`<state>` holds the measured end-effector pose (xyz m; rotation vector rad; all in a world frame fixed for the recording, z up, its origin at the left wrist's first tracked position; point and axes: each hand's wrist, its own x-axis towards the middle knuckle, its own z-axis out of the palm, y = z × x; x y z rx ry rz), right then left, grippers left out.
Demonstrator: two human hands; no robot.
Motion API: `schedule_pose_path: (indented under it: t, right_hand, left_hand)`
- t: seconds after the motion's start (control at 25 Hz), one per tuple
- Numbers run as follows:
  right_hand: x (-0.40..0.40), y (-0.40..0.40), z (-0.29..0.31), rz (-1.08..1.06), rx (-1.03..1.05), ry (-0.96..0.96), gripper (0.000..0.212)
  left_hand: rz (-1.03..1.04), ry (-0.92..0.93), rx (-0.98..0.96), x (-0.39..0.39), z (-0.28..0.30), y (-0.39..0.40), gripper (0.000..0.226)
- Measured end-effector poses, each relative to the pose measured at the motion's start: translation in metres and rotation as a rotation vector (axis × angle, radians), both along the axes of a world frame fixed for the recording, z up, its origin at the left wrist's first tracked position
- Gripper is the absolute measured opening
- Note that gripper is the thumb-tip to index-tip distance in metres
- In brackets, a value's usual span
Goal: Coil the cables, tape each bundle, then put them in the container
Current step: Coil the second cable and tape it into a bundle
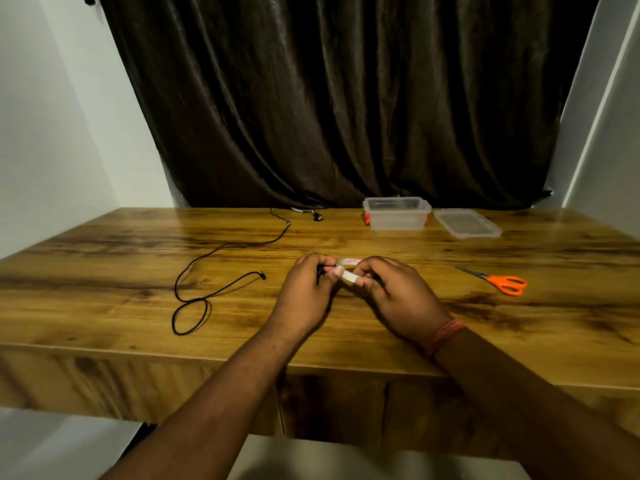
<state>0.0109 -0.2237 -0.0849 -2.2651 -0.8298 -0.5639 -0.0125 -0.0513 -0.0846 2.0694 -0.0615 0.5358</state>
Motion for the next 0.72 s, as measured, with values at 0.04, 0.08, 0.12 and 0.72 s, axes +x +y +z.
schedule_pose_path:
  t: [0.04,0.08,0.12,0.72]
  right_hand:
    - [-0.001,-0.001,0.001,0.001,0.018,-0.001,0.004]
    - [-0.001,-0.003,0.002,0.000,0.036,0.004,0.005]
    - [-0.002,-0.003,0.003,-0.002,0.046,0.013,0.005]
    - [-0.002,-0.014,0.006,0.056,0.208,0.089,0.012]
  left_hand:
    - [0.000,-0.004,0.020,-0.001,0.000,0.000,0.018]
    - [-0.003,-0.008,0.032,-0.001,0.000,0.000,0.016]
    - [-0.007,-0.014,0.033,-0.001,0.001,0.000,0.014]
    - [-0.159,-0.059,0.142,-0.005,0.002,-0.001,0.016]
